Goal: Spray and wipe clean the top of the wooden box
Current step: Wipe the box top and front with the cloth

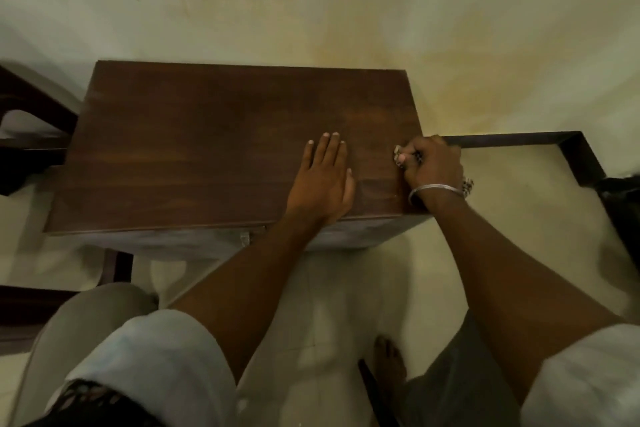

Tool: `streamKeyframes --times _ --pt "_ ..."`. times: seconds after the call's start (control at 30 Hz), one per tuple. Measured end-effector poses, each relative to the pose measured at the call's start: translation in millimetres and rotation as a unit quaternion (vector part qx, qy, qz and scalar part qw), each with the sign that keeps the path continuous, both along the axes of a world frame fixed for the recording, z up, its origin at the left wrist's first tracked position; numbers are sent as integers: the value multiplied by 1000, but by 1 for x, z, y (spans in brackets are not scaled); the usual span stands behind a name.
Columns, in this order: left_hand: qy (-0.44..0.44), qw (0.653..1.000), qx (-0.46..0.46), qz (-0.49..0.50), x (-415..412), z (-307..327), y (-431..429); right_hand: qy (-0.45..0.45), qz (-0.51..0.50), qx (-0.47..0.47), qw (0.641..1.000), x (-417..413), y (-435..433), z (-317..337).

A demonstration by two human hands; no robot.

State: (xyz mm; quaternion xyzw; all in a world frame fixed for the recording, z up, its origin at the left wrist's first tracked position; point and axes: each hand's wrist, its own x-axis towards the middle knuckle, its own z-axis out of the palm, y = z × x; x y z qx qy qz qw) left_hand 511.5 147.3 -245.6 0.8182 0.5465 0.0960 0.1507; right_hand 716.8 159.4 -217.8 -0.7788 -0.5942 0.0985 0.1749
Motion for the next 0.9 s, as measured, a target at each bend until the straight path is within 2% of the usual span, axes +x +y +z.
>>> streamKeyframes --times 0.3,0.43,0.57,0.7,0.83,0.9 --pt "-39 999 1 -12 -40 -3 -50 -43 -35 1 998 -44 -81 -5" --pt "-3 1000 -22 -8 -81 1 -49 -85 -26 -2 996 -80 -85 -6" --pt "70 995 7 -72 -145 1 -40 -95 34 12 995 -142 -87 -8" --pt "88 987 36 -127 -212 -1 -31 -93 91 17 991 -214 -85 -8" --pt "59 993 61 -84 -270 -5 -42 -77 154 36 984 -276 -83 -10" --pt "35 997 70 -27 -295 -4 -52 -72 187 45 979 -303 -81 -11"
